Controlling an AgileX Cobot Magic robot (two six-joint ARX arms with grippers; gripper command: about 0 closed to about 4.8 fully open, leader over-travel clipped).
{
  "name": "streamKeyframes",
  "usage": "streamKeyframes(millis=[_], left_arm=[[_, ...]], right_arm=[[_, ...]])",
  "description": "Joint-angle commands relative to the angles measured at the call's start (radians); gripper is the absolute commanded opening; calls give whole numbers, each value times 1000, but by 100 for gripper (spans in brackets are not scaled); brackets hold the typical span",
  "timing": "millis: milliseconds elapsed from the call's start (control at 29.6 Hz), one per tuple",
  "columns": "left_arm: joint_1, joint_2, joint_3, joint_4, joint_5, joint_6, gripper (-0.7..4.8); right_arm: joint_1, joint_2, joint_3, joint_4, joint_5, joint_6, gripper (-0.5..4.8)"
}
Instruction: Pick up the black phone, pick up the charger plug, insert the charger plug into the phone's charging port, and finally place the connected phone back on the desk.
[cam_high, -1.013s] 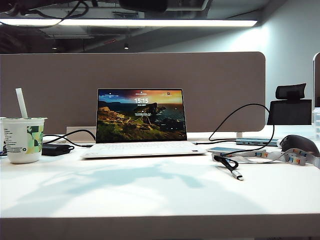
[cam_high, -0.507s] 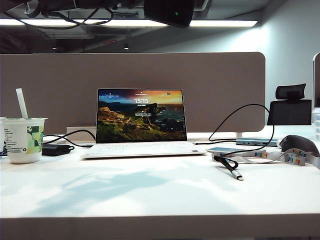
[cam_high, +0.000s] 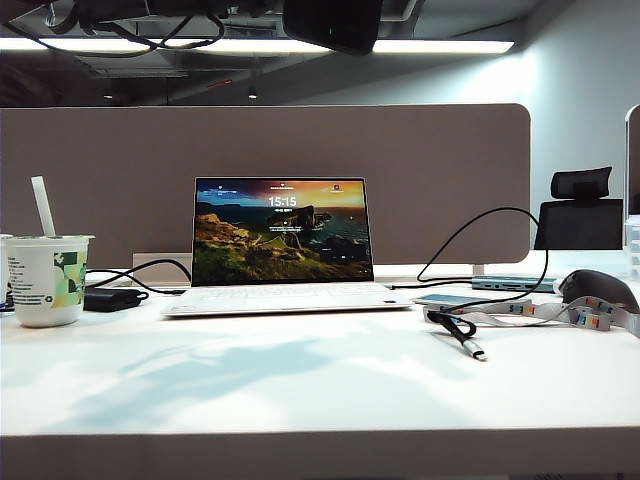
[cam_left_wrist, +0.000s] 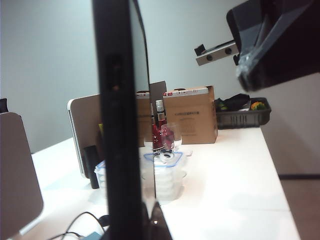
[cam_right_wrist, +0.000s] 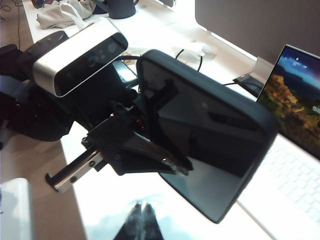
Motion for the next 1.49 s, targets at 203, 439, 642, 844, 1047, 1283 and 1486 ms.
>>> streamKeyframes(millis=[203, 439, 642, 844, 1047, 1283, 1486], left_arm=[[-2, -10, 14, 80, -31, -425, -6], [2, -10, 26, 82, 16, -646, -6], [2, -10, 26, 80, 150, -591, -6], [2, -11, 26, 85, 181, -581, -6], [2, -21, 26, 158, 199, -531, -6], [0, -21, 26, 188, 232, -500, -6], [-2, -21, 26, 216, 235, -500, -6]], right_arm=[[-5, -24, 5, 145, 140, -70, -5], [-7, -26, 5, 152, 162, -72, -5], [-9, -29, 5, 151, 163, -108, 62], [-9, -29, 5, 135, 144, -131, 253], [-10, -26, 5, 139, 72, -119, 254], [-10, -3, 5, 168, -39, -66, 285], [-11, 34, 5, 204, -192, -20, 284]])
